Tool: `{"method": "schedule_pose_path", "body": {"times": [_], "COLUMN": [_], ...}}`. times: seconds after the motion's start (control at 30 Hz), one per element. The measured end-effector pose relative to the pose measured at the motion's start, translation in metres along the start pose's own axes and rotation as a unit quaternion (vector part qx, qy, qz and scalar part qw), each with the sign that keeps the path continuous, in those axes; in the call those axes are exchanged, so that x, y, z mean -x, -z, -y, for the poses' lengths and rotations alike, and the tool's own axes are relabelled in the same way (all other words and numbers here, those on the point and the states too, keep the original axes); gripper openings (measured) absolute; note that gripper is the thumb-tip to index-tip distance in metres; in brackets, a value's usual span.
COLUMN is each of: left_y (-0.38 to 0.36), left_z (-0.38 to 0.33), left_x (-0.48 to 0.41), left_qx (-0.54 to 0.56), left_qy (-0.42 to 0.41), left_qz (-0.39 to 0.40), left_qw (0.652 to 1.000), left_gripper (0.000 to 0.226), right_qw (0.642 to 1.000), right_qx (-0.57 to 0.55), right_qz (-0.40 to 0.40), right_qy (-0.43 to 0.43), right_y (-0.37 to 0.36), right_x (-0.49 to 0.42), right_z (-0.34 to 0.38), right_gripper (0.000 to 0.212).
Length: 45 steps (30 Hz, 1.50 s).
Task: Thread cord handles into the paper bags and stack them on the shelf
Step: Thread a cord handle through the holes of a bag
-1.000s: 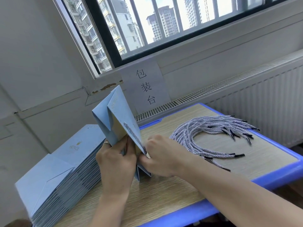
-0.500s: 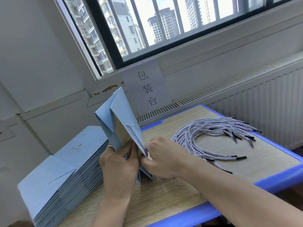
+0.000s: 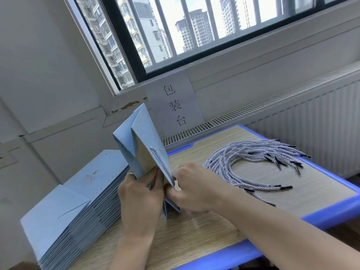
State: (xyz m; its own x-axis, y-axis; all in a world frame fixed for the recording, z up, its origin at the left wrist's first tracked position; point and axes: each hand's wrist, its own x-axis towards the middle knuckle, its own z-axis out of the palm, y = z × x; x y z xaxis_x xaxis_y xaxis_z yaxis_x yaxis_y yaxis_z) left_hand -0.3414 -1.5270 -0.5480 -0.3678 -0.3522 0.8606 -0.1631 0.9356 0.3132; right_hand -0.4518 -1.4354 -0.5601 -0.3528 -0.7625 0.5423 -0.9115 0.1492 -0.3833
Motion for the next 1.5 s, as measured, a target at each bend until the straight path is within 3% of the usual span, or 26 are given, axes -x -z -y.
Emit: {"method": "schedule_pose_path", "body": {"times": [0.23,0.43,0.63,0.77,0.83,0.9,0.97,1.03,1.13,1.23,1.4,1.5], "left_y": [0.002,0.009,0.017,0.031,0.045,0.057,0.062,0.058,0.054,0.064,0.086,0.094], "left_z": [0.01,-0.003,-0.008,-0.018,-0.031,-0.051,-0.071,-0.079,-0.07,-0.058,-0.023,-0.013], "left_x": [0.0,0.001,0.01,0.011,-0.003,-0.025,-0.048,-0.066,-0.079,-0.081,-0.077,-0.07], "left_qx": [-0.071,-0.089,-0.068,-0.005,0.07,0.081,0.019,-0.073,-0.152,-0.136,-0.027,0.09], "left_qy": [-0.016,-0.025,-0.08,-0.132,-0.095,-0.032,0.01,0.041,0.057,0.073,0.189,0.254], "left_qz": [-0.005,0.008,0.019,-0.125,-0.161,-0.142,-0.085,-0.029,0.0,-0.007,-0.067,-0.124], "left_qw": [0.997,0.996,0.994,0.983,0.98,0.986,0.996,0.996,0.987,0.988,0.979,0.955], "left_gripper": [0.036,0.014,0.028,0.03,0.029,0.039,0.062,0.068,0.037,0.024,0.014,0.008], "right_qw": [1.0,1.0,1.0,1.0,1.0,1.0,1.0,1.0,0.999,0.999,0.994,0.989], "right_qx": [-0.003,-0.016,-0.024,-0.005,0.0,0.007,0.006,0.001,0.002,-0.004,-0.06,-0.109], "right_qz": [-0.009,-0.003,0.005,0.015,0.02,0.025,0.027,0.026,0.033,0.053,0.085,0.069], "right_qy": [0.013,0.009,-0.001,-0.002,-0.004,-0.004,0.001,0.004,0.004,-0.003,-0.046,-0.067], "right_y": [-0.003,-0.001,0.001,0.001,0.001,0.002,0.003,0.002,0.004,0.009,0.018,0.022], "right_x": [-0.001,0.0,0.001,0.002,0.002,0.003,0.003,0.004,0.004,0.004,0.005,0.002], "right_z": [-0.002,-0.002,0.001,0.002,0.002,0.003,0.004,0.004,0.004,0.003,0.008,0.011], "right_gripper": [0.047,0.047,0.043,0.052,0.05,0.05,0.051,0.054,0.068,0.084,0.082,0.075]}}
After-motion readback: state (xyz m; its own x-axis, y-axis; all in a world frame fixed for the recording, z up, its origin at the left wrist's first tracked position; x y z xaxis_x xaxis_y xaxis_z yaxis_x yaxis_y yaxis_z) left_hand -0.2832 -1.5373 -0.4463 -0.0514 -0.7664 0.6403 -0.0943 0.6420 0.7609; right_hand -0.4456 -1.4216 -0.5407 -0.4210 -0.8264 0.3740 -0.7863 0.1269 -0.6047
